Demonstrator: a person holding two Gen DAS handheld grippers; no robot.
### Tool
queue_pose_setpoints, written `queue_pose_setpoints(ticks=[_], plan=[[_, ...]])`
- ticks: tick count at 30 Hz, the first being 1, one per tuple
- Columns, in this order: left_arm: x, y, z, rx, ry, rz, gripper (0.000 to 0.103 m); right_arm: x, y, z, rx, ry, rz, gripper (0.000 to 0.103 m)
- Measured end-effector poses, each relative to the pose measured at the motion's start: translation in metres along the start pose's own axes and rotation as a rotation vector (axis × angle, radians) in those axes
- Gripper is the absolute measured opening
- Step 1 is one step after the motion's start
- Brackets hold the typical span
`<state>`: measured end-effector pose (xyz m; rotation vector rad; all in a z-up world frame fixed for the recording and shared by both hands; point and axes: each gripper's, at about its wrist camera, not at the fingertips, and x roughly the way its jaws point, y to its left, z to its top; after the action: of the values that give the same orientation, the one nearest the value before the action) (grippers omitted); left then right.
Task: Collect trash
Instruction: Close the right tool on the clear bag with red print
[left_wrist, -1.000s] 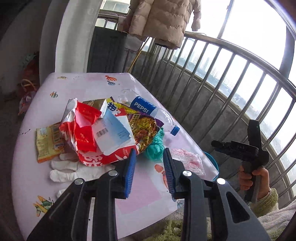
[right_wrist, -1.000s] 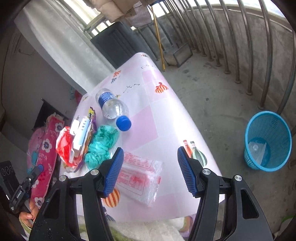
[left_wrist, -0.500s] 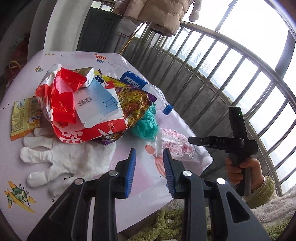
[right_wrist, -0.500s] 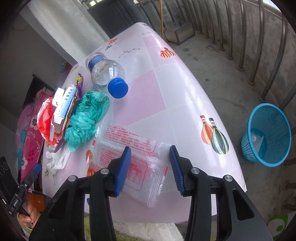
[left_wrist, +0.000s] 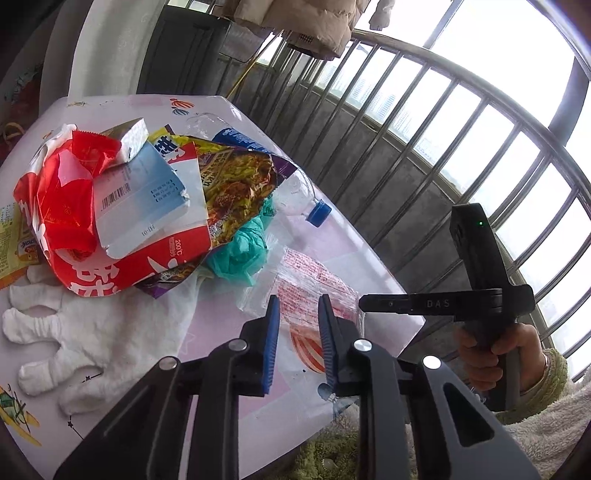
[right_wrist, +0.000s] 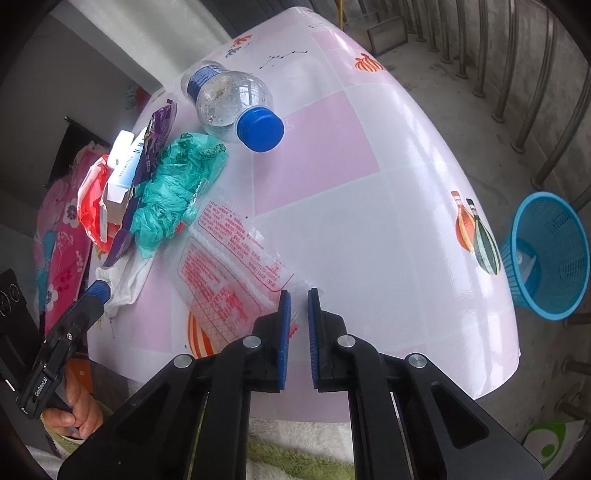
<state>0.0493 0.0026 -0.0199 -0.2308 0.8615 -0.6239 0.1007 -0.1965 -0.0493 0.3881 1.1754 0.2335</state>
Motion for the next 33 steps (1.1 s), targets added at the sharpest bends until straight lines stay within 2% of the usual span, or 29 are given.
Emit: queue_pose_setpoints(ticks=[7,16,27,31,33], plan=[[0.013,0.006,-0.005,-0.04,0.043,-0.003,0.011,0.009,0.017,-0.011,0.004,0.046,0.053,0.006],[0.017,0.025,-0.011,-0.106,0.066,0.003,0.008,0.018,0.035,-0.024,-0.013,0.107,0.099,0.005],[0.013,0.035,-0.014,-0.132,0.066,0.007,0.007,0.026,0.052,-0.027,-0.039,0.158,0.151,0.005],[0.006,0.038,-0.015,-0.147,0.051,0.015,0.007,0.023,0.059,-0.028,-0.064,0.148,0.172,0.011],[0.001,0.04,-0.016,-0.156,0.041,0.01,0.007,0.014,0.061,-0.027,-0.092,0.129,0.176,0.02]])
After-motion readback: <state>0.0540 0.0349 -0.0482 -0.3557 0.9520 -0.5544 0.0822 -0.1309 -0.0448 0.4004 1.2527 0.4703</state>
